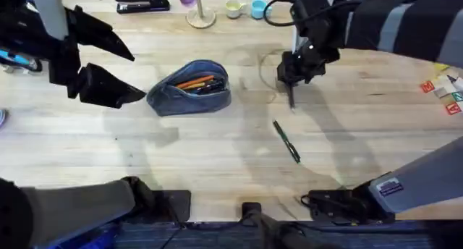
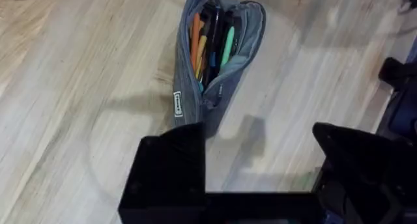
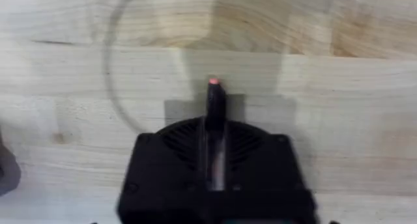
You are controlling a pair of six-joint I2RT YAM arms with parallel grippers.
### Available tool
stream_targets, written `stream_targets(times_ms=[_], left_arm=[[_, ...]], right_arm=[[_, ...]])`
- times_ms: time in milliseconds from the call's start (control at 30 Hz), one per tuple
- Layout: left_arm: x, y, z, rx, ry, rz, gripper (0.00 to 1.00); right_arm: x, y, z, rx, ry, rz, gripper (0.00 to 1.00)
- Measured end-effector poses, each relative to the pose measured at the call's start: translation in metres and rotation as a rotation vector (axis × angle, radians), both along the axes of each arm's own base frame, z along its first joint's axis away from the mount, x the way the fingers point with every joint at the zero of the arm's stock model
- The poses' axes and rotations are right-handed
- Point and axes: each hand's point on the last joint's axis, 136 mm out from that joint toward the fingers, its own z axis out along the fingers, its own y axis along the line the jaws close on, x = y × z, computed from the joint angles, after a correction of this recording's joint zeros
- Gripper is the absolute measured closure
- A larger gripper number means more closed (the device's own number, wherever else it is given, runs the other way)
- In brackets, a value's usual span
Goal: Unzip the bag, pick up the pens from the table one at a time and place them inside, then zip the bag closed.
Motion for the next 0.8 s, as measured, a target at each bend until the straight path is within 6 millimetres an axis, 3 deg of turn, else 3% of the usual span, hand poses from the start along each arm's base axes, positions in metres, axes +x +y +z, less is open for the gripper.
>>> stream_targets(times_ms=[67,400,533,667,800], left_arm=[[0.0,0.0,0.0,0.0,0.0,0.0,0.006],[0.0,0.0,0.0,0.001,-0.001,0.0,0.006],[0.0,0.0,0.0,0.001,-0.001,0.0,0.006],[0.0,0.0,0.0,0.001,-0.002,0.0,0.005],[0.001,0.001,0.0,0.003,-0.005,0.0,0.006]], right_arm=[[0.001,0.001,0.001,-0.015,-0.01,0.006,0.955],[0.002,0.005,0.003,-0.027,-0.017,0.017,0.961],[0.007,0.019,0.011,0.018,-0.027,0.042,0.967],[0.025,0.034,0.037,0.057,-0.098,0.079,0.972],[0.04,0.044,0.082,0.093,-0.212,0.129,0.97]])
